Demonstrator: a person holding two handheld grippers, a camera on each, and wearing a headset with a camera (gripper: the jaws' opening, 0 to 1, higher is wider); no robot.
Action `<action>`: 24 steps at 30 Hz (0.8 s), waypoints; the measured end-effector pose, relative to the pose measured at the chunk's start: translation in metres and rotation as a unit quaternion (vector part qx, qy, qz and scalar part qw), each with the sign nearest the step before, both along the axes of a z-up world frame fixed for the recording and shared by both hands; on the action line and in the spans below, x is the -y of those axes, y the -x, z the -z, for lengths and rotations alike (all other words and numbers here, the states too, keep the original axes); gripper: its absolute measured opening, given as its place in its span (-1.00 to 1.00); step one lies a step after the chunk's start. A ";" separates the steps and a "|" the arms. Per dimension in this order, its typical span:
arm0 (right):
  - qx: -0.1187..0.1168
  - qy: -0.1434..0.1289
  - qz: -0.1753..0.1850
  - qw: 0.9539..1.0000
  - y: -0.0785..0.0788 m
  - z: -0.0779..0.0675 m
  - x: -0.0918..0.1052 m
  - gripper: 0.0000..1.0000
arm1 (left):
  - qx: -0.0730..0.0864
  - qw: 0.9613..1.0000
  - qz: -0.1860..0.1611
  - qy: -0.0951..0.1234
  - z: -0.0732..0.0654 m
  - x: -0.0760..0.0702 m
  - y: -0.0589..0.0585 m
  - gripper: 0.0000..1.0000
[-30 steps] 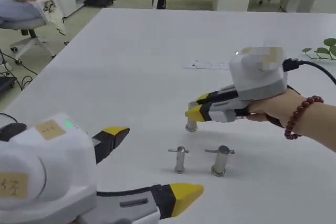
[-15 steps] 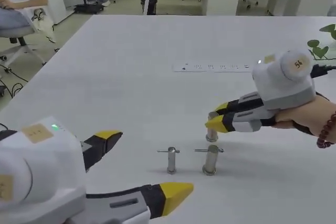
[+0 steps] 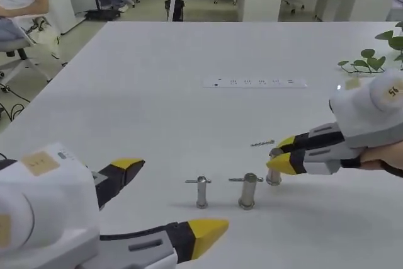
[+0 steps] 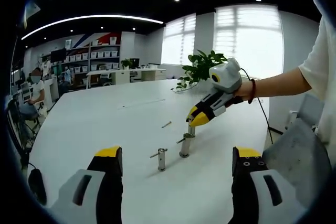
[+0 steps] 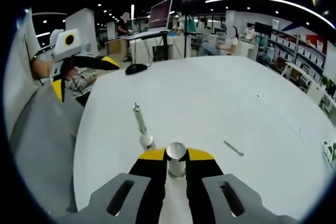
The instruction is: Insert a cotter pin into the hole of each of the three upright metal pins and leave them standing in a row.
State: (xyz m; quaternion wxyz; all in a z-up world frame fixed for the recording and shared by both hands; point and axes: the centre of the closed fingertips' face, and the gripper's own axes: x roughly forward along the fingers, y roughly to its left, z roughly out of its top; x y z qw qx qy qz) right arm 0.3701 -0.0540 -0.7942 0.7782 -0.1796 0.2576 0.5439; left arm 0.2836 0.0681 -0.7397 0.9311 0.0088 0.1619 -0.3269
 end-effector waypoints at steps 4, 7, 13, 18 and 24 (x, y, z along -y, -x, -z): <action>-0.003 -0.002 -0.001 1.000 0.009 0.001 0.004 -0.74 | 0.000 1.000 0.001 -0.001 0.001 0.001 0.002 0.71; -0.007 -0.006 -0.002 1.000 0.018 0.000 0.006 -0.74 | -0.001 1.000 0.003 -0.002 0.001 0.002 0.003 0.70; -0.009 -0.008 -0.004 1.000 0.030 0.001 0.007 -0.74 | 0.001 1.000 0.007 -0.001 0.001 0.005 0.005 0.68; -0.011 -0.008 -0.006 1.000 0.037 0.004 0.005 -0.74 | 0.003 1.000 0.010 -0.001 0.001 0.006 0.006 0.66; -0.014 -0.009 -0.008 1.000 0.043 0.008 0.002 -0.73 | 0.006 1.000 0.013 -0.002 -0.001 0.008 0.006 0.65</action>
